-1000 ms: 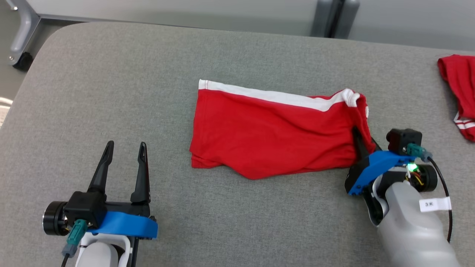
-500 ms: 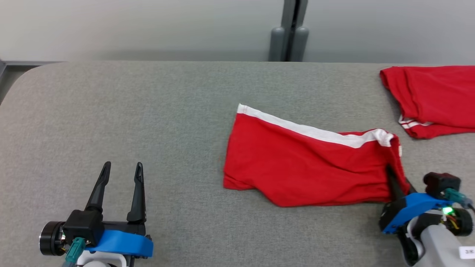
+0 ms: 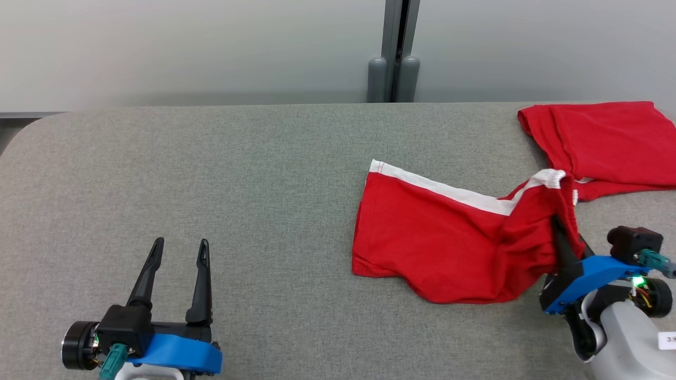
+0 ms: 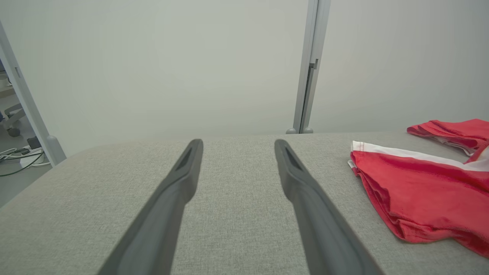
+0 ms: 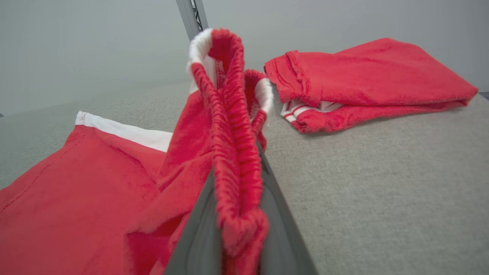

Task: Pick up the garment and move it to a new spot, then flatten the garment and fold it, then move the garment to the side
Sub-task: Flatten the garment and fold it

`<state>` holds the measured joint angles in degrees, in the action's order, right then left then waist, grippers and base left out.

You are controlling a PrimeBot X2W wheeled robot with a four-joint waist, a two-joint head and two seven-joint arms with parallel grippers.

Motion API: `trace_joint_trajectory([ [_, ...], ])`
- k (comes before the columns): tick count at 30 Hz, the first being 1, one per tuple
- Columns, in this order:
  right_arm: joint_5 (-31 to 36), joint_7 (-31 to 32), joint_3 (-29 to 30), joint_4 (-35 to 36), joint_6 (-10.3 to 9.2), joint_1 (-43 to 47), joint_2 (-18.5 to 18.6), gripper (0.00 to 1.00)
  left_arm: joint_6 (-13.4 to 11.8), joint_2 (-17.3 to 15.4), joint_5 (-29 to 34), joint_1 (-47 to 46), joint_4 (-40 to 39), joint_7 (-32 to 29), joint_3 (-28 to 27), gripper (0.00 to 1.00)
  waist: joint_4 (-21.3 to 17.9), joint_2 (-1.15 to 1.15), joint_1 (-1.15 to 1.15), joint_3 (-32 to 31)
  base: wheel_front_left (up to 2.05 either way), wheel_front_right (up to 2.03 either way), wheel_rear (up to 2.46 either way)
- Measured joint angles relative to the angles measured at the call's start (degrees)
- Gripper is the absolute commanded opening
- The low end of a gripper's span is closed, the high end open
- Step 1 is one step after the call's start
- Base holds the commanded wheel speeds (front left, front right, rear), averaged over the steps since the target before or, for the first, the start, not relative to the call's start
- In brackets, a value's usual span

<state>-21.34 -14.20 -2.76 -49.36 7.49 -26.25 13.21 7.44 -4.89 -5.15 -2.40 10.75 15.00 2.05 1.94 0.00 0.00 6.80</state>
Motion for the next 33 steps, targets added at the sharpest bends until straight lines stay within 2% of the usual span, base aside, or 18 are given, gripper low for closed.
trace_joint_trajectory([
  [13,-3.5,2.4,-8.7,5.6,0.00,-4.8,-6.9,0.00,0.0,0.4,-0.3,0.2,0.3,0.0,0.4,1.00,-0.2,0.00,0.00,-0.4,0.00,0.00,0.00],
  [19,-2.8,3.0,-10.4,4.3,0.00,-7.7,-9.5,0.00,0.0,0.6,-0.3,-1.0,0.4,0.0,1.6,1.00,1.1,0.00,0.01,0.6,0.00,0.00,0.00],
  [25,-2.6,1.9,-14.5,0.8,-0.01,-9.8,-10.2,0.00,0.0,0.8,-0.8,-2.0,0.6,0.0,2.6,1.00,2.7,0.00,0.01,2.0,0.00,0.00,0.00],
  [27,-5.3,1.5,-17.3,0.2,-0.01,-10.0,-10.3,0.47,0.0,0.9,-0.8,-2.7,0.7,0.0,2.9,1.00,3.3,0.00,0.01,2.4,0.00,0.00,0.00],
  [28,-6.3,1.4,-18.7,-0.1,-0.01,-10.0,-10.3,0.93,0.0,0.9,-0.8,-2.7,0.8,0.0,3.1,1.00,3.6,0.00,0.01,2.6,0.00,0.00,0.00],
  [29,-7.2,1.0,-19.9,-0.5,-0.01,-10.1,-10.3,1.00,0.0,0.9,-0.9,-2.8,0.9,0.0,3.2,1.00,3.8,0.00,0.01,2.8,0.00,0.00,0.00],
  [33,-8.8,-0.1,-23.2,-2.1,-0.01,-11.0,-10.4,1.00,0.0,0.9,-0.9,-3.2,1.2,0.0,3.0,1.00,3.9,0.01,0.01,2.9,0.00,0.00,0.00],
])
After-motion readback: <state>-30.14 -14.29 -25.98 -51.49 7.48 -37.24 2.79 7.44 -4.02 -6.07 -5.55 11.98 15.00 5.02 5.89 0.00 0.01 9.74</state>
